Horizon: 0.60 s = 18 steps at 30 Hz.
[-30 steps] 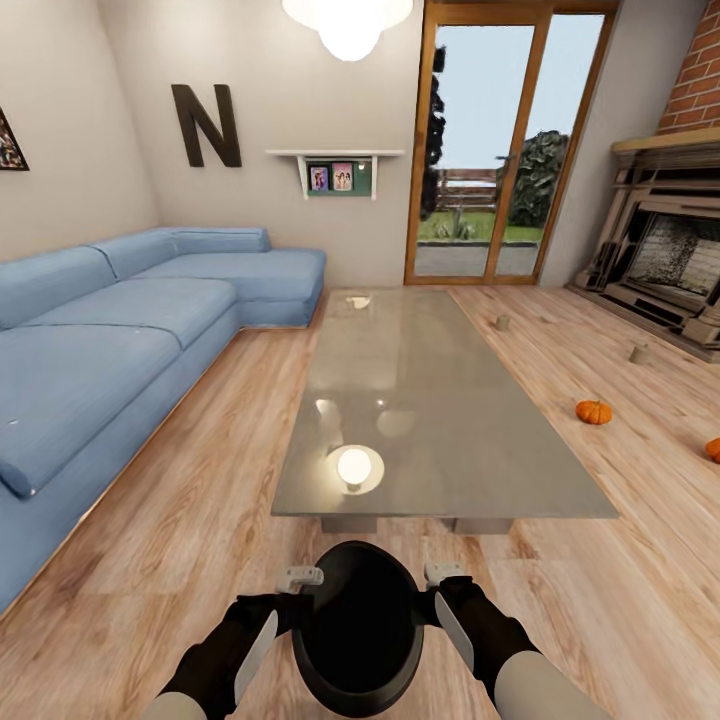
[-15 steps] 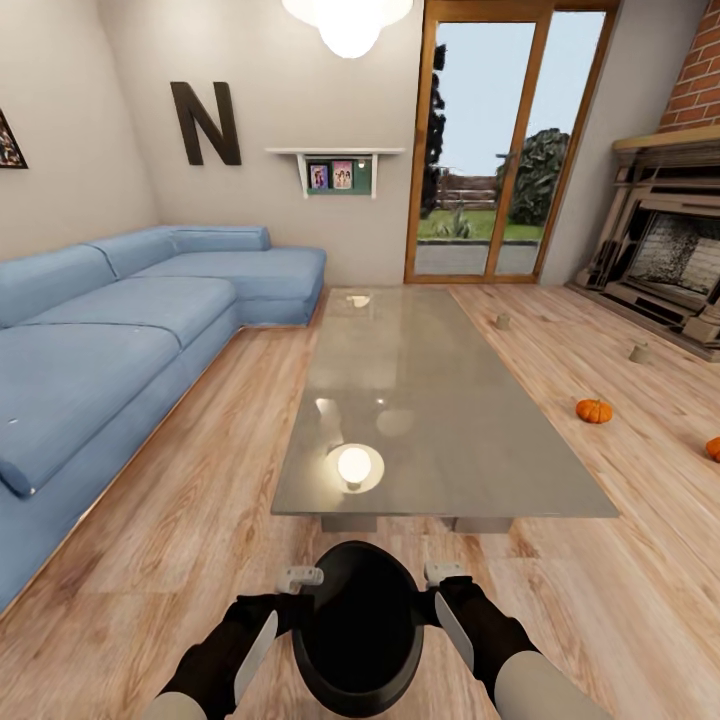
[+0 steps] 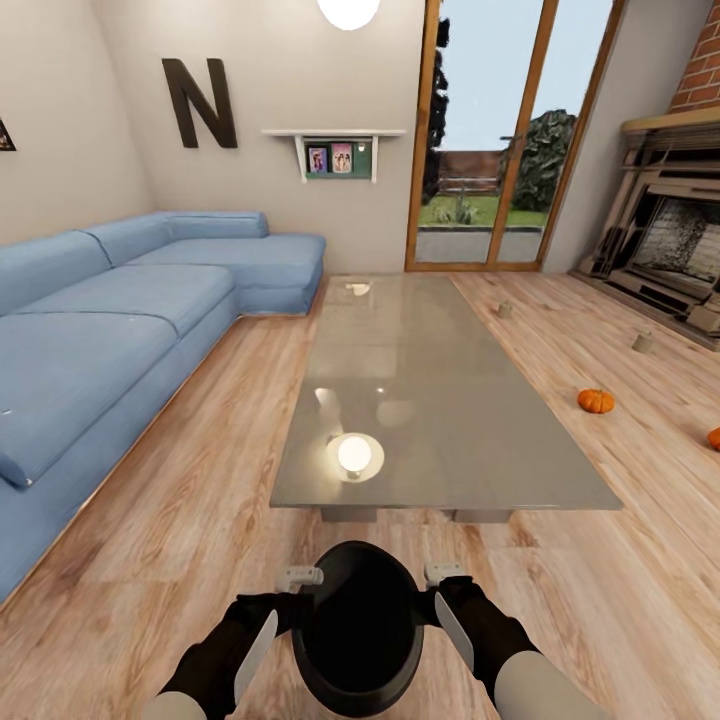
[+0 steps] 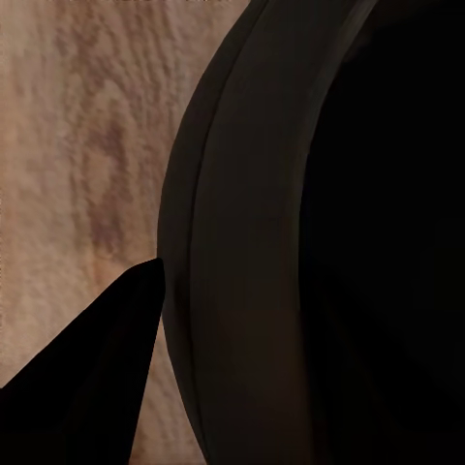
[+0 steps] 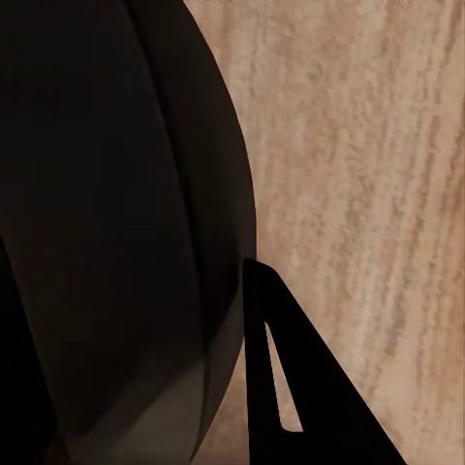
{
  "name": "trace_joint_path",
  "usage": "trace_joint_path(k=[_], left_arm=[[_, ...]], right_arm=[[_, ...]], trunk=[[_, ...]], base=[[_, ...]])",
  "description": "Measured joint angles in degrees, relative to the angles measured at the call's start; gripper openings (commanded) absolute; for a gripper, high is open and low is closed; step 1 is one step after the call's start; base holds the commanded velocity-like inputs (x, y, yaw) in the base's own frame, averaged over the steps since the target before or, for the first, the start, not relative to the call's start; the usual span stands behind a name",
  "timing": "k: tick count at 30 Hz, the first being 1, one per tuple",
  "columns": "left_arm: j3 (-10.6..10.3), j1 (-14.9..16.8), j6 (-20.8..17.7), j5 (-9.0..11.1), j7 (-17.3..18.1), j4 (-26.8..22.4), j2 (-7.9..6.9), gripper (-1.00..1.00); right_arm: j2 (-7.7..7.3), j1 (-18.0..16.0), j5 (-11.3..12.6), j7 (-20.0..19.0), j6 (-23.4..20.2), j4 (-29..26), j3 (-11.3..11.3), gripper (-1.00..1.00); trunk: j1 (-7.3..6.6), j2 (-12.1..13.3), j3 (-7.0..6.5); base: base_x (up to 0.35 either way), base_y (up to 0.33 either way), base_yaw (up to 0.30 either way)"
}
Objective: Place each of the two pumpkins and all three candles from the living room inside a cabinet in the living room (use any cabinet), then make sure every cabinet is closed, and position the cauldron so it is next to a table in the living room.
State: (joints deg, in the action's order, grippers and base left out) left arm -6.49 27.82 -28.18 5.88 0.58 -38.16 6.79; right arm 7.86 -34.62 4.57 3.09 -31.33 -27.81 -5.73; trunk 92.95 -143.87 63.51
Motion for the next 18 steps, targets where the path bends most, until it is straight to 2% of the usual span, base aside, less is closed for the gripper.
trace_joint_path(k=[4, 12, 18], left_arm=[[0.0, 0.0, 0.3, 0.1, 0.0, 0.3, 0.04, -1.0], [0.0, 0.0, 0.2, 0.1, 0.0, 0.2, -0.01, -1.0], [0.0, 0.0, 0.2, 0.1, 0.0, 0.1, -0.01, -1.0]], right_arm=[[-0.01, 0.0, -0.2, 0.0, 0.0, 0.0, 0.0, -1.0], [-0.01, 0.0, 0.0, 0.1, 0.0, 0.1, -0.1, -1.0], [-0.01, 0.0, 0.1, 0.1, 0.0, 0.0, -0.1, -1.0]], trunk=[[0.0, 0.0, 0.0], [0.21, -0.1, 1.77], [0.21, -0.1, 1.77]], base=[[0.0, 0.0, 0.0], [0.0, 0.0, 0.0], [0.0, 0.0, 0.0]])
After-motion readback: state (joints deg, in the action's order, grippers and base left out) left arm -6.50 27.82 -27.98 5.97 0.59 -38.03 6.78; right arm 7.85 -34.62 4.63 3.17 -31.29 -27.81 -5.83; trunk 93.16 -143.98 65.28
